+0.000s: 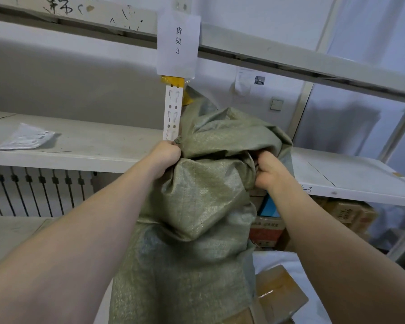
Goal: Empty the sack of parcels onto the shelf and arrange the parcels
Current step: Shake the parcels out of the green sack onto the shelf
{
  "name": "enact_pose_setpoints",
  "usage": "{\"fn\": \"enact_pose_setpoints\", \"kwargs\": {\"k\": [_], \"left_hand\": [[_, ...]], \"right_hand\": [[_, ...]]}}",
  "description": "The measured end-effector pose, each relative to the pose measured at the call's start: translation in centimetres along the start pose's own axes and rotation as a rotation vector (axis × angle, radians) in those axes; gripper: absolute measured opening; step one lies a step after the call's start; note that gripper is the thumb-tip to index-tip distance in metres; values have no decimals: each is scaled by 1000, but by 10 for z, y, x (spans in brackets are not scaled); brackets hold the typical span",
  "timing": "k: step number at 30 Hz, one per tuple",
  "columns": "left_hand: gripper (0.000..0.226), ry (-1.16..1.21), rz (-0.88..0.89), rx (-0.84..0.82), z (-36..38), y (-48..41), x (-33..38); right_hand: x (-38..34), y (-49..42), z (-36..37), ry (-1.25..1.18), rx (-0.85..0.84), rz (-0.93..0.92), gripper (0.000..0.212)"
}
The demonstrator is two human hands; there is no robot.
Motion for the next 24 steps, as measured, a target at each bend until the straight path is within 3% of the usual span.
{"fn": "enact_pose_setpoints", "kwargs": {"k": [3,5,7,11,14,17,21,24], "left_hand": [[28,62,109,73,-7,-2,10],[30,93,137,74,-9,-3,15],[31,183,121,42,-7,-1,14],[27,335,34,-210,14,3,6],[32,230,-53,-362,24,5,-2],[38,55,-146,-411,25,8,-4],[29,-135,-173,-375,22,12,1],[22,-35,-131,-292,19,13,9]], "right_hand": [[-34,-3,12,-123,-10,-225,27],[-47,-4,18,-140,-33,-273,29],[-46,-6,16,-56,28,-241,26],[-26,-3,-12,-15,165,-144,25],[-11,2,-34,-58,231,-96,25],[1,9,-47,-82,240,-81,30],[3,15,-49,-58,151,-99,24],[-11,17,-35,14,38,-111,15]]}}
Point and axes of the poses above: each hand's wrist, its own y-axis away from the middle knuckle, its own z-axis out of the palm, x = y × z, the point moved 5 cm from there along -y, towards the middle knuckle, and after that the axes turned 14 degrees about -x, right-handed, at the moved point
